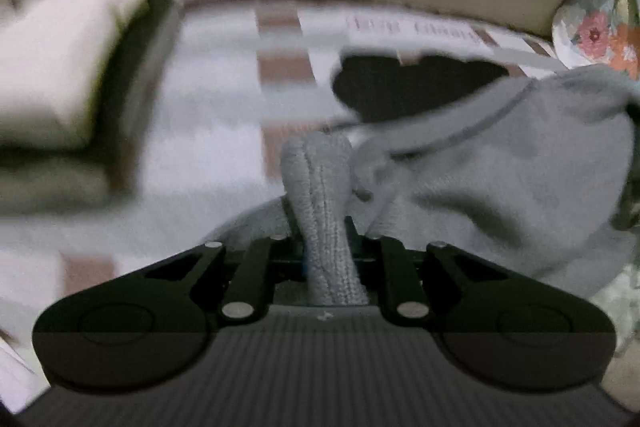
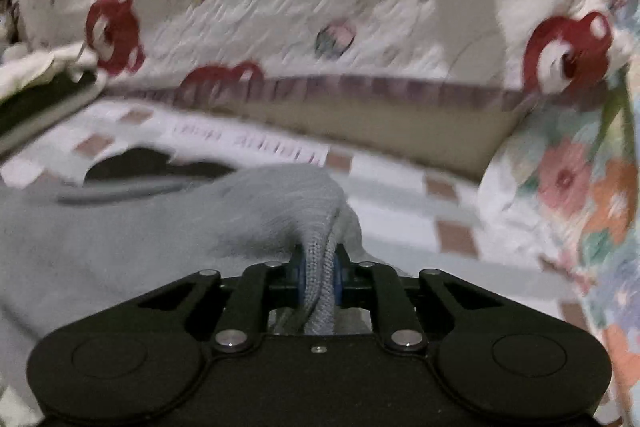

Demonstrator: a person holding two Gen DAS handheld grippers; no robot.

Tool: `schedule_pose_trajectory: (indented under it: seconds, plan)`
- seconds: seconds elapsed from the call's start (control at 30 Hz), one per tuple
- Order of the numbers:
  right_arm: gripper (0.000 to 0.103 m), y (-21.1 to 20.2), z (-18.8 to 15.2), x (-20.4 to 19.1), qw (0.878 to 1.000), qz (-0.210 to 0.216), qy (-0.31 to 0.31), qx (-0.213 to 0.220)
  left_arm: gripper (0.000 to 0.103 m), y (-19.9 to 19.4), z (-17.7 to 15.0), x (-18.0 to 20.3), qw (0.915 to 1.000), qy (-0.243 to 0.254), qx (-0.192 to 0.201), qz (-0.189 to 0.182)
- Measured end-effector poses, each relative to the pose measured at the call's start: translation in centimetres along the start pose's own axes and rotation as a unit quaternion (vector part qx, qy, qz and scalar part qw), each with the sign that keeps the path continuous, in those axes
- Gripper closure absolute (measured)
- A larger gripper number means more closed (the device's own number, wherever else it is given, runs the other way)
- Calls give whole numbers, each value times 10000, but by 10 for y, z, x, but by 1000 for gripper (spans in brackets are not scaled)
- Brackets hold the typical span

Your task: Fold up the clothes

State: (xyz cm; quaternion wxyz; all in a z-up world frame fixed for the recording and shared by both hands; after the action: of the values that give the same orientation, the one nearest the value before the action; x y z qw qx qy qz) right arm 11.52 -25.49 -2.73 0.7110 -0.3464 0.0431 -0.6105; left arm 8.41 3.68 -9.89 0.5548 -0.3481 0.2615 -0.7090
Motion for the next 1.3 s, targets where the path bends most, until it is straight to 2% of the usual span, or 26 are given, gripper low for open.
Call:
schedule_pose_trajectory:
  seconds: [0.03, 0.1, 0.17, 0.2, 0.3, 0.37, 0.43, 0.47, 0.5, 0.53, 0.57, 0.6, 0.67, 0.73, 0.83, 0.9, 0.97, 1.07, 1.17, 1.2, 1.3]
  plan:
    - [88, 4, 2, 2, 10000, -33, -1, 3, 91, -5, 8, 1, 9997, 119, 189, 82]
    - [89, 13, 6, 3, 9999, -79, -59, -39, 92, -9, 20, 3, 9992, 251, 299, 108]
    - [89, 20, 21, 8, 9999, -116, -63, -17, 92, -21, 45, 11, 9942, 742, 687, 376]
    - [89, 22, 35, 16, 9999, -118, 35, 81, 92, -27, 63, 20, 9898, 1069, 869, 374]
    - [90, 35, 94, 41, 9975, -383, -122, 574, 92, -40, 132, 43, 9799, 1463, 1322, 288]
    - [90, 42, 135, 67, 9926, -809, -162, 894, 92, -43, 180, 59, 9669, 1789, 1790, 340]
    - [90, 48, 169, 100, 9852, -1259, 61, 1163, 90, -28, 220, 72, 9648, 1725, 1950, 364]
    - [87, 54, 178, 112, 9819, -1440, 244, 1203, 88, -20, 239, 79, 9641, 1681, 2020, 374]
    - [74, 61, 184, 122, 9785, -1605, 451, 1210, 77, -1, 246, 78, 9690, 1457, 1953, 415]
    - [65, 73, 184, 126, 9787, -1683, 468, 1081, 60, 19, 251, 77, 9738, 1212, 1868, 460]
    - [47, 86, 182, 128, 9799, -1729, 418, 905, 57, 39, 256, 75, 9780, 966, 1781, 505]
    - [43, 93, 175, 128, 9801, -1769, 408, 802, 57, 59, 261, 74, 9814, 719, 1694, 549]
    - [40, 93, 149, 118, 9848, -1504, 585, 646, 57, 85, 236, 74, 9843, 627, 1535, 599]
    - [37, 87, 106, 103, 9905, -1022, 833, 392, 55, 100, 196, 74, 9914, 473, 1171, 338]
    - [37, 77, 39, 78, 9930, -218, 1164, -41, 55, 114, 127, 72, 9990, 114, 318, -287]
    - [37, 69, -5, 61, 9908, 310, 1267, -372, 55, 119, 85, 77, 9979, 15, -209, -616]
    - [37, 58, -40, 45, 9867, 675, 1348, -616, 55, 120, 52, 85, 9949, 59, -558, -836]
    - [37, 39, -72, 22, 9784, 1185, 1490, -804, 54, 115, 25, 95, 9905, 38, -777, -1135]
    - [52, 19, -72, -10, 9563, 2179, 1844, -637, 54, 108, 10, 104, 9857, -38, -900, -1422]
    - [52, 12, -65, -24, 9524, 2443, 1720, -598, 54, 105, 8, 109, 9837, -21, -938, -1537]
    - [48, 5, -47, -65, 9620, 2554, 702, -667, 54, 95, -1, 122, 9785, 24, -1051, -1772]
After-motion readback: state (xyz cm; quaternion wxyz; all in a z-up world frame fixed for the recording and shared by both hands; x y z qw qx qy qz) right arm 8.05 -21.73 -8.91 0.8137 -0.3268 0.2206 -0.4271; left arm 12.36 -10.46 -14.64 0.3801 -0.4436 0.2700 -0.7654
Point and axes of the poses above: each gripper's, at about its wrist camera, not at the fingertips, and y roughly the way its jaws point, x to its right, z to its top, the point moved 9 cm from there along y, roughly the way its jaws point, and after that the axes turned 13 degrees about -y, right-handed, at the moved point
